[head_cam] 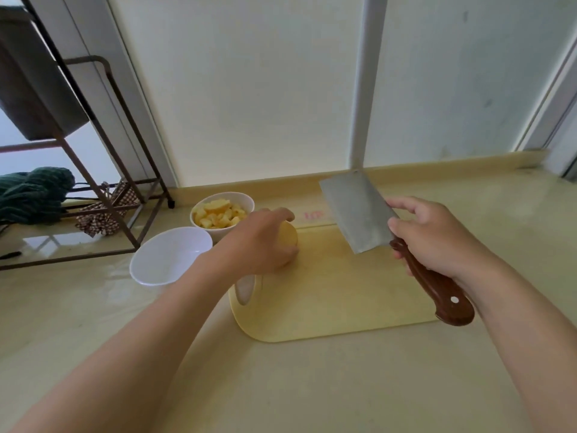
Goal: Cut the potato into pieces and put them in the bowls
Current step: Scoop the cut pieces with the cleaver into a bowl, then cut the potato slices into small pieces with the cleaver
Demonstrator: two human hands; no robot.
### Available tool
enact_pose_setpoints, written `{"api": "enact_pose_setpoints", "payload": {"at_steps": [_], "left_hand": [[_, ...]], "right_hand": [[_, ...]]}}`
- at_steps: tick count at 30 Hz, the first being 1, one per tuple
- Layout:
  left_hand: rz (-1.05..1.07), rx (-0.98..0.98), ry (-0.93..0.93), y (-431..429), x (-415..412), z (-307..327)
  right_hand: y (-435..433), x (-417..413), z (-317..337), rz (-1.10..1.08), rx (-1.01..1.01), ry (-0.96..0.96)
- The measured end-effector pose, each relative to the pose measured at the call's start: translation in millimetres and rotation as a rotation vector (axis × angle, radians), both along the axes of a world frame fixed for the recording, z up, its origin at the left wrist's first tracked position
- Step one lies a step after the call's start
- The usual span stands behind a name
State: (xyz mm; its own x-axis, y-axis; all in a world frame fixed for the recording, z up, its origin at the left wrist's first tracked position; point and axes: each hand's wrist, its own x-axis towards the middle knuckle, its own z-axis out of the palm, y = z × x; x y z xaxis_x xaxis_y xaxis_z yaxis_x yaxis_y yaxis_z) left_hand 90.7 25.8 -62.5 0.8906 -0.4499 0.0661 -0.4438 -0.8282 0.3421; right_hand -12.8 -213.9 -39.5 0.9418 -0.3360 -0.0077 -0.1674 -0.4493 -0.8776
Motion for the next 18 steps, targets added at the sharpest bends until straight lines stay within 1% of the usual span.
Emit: {"api": "enact_pose_setpoints", "payload": {"at_steps": [6, 10, 14, 18], "left_hand": [[0.013, -0.054, 0.015, 3, 5, 1], [-0.009, -0.049, -0.049, 4, 4, 6], [-0.045, 0.003, -0.118, 0, -3, 8], [-0.098, -0.039, -0.174, -7, -17, 10]], "right_hand": [[-7, -3, -2, -0.007, 0.031, -0.002], [-10, -1, -5, -0.008, 0.046, 0.014], [-14, -2, -5, -0.005, 0.026, 0.011], [-23, 0, -6, -0.002, -0.034, 0.001]]}}
